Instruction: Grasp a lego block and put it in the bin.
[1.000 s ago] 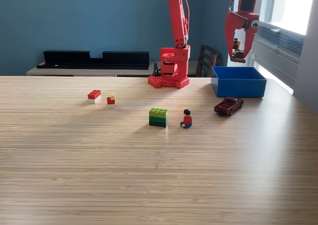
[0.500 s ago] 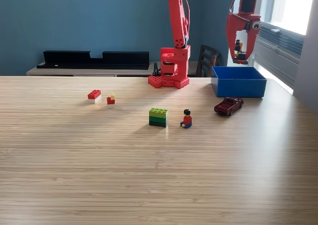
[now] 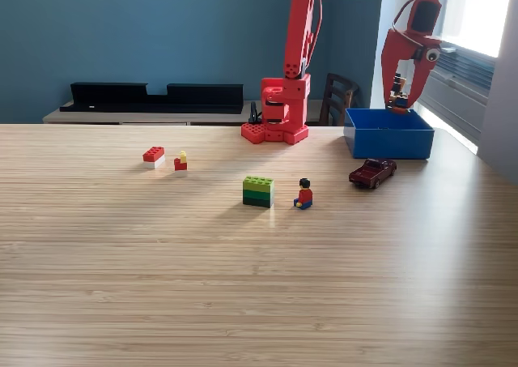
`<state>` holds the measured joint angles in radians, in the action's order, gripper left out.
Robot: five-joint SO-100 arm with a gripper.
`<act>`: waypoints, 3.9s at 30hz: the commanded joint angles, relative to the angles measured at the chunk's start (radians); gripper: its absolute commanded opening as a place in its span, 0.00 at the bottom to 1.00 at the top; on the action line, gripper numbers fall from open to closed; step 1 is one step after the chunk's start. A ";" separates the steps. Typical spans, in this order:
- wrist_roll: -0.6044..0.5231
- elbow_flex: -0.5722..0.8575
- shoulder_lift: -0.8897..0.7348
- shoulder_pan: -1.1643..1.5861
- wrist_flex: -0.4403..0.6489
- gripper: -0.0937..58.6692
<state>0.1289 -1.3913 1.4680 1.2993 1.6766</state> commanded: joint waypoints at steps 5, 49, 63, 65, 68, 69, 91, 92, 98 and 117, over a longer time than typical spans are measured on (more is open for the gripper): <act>0.018 0.120 -0.081 0.008 0.044 0.47; -0.224 0.403 -0.080 -1.100 0.098 0.00; -0.304 0.416 -0.080 -1.160 0.097 0.00; -0.339 0.426 -0.080 -1.221 0.094 0.00; -0.377 0.459 -0.080 -1.327 0.092 0.00; -0.383 0.471 -0.080 -1.359 0.092 0.00; -0.440 0.091 -0.083 -1.436 -0.143 0.35; -0.433 0.052 -0.083 -1.427 -0.170 0.36; -0.408 -0.054 -0.081 -1.364 -0.244 0.37; -0.330 -0.140 -0.083 -1.364 -0.368 0.35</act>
<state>-0.2071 -1.5278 1.3545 -0.0629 1.3223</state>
